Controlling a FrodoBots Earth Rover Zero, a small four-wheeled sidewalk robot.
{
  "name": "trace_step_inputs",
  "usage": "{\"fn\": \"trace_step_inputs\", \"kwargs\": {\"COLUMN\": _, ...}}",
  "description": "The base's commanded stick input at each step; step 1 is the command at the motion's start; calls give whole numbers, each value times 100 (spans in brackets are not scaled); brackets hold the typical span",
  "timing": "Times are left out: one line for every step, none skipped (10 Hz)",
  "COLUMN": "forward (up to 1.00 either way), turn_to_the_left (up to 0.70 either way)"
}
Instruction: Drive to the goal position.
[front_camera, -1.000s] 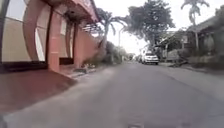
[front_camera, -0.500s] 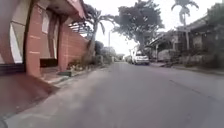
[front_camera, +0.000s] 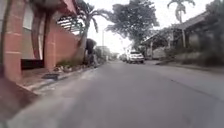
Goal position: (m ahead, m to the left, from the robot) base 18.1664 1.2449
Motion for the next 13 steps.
{"fn": "trace_step_inputs", "kwargs": {"forward": 100, "turn_to_the_left": 10}}
{"fn": "trace_step_inputs", "kwargs": {"forward": 100, "turn_to_the_left": 10}}
{"fn": "trace_step_inputs", "kwargs": {"forward": 100, "turn_to_the_left": 10}}
{"fn": "trace_step_inputs", "kwargs": {"forward": 100, "turn_to_the_left": 10}}
{"fn": "trace_step_inputs", "kwargs": {"forward": 100, "turn_to_the_left": 10}}
{"fn": "trace_step_inputs", "kwargs": {"forward": 100, "turn_to_the_left": 10}}
{"fn": "trace_step_inputs", "kwargs": {"forward": 100, "turn_to_the_left": -1}}
{"fn": "trace_step_inputs", "kwargs": {"forward": 100, "turn_to_the_left": -22}}
{"fn": "trace_step_inputs", "kwargs": {"forward": 100, "turn_to_the_left": -30}}
{"fn": "trace_step_inputs", "kwargs": {"forward": 100, "turn_to_the_left": -30}}
{"fn": "trace_step_inputs", "kwargs": {"forward": 100, "turn_to_the_left": -30}}
{"fn": "trace_step_inputs", "kwargs": {"forward": 100, "turn_to_the_left": -30}}
{"fn": "trace_step_inputs", "kwargs": {"forward": 100, "turn_to_the_left": -30}}
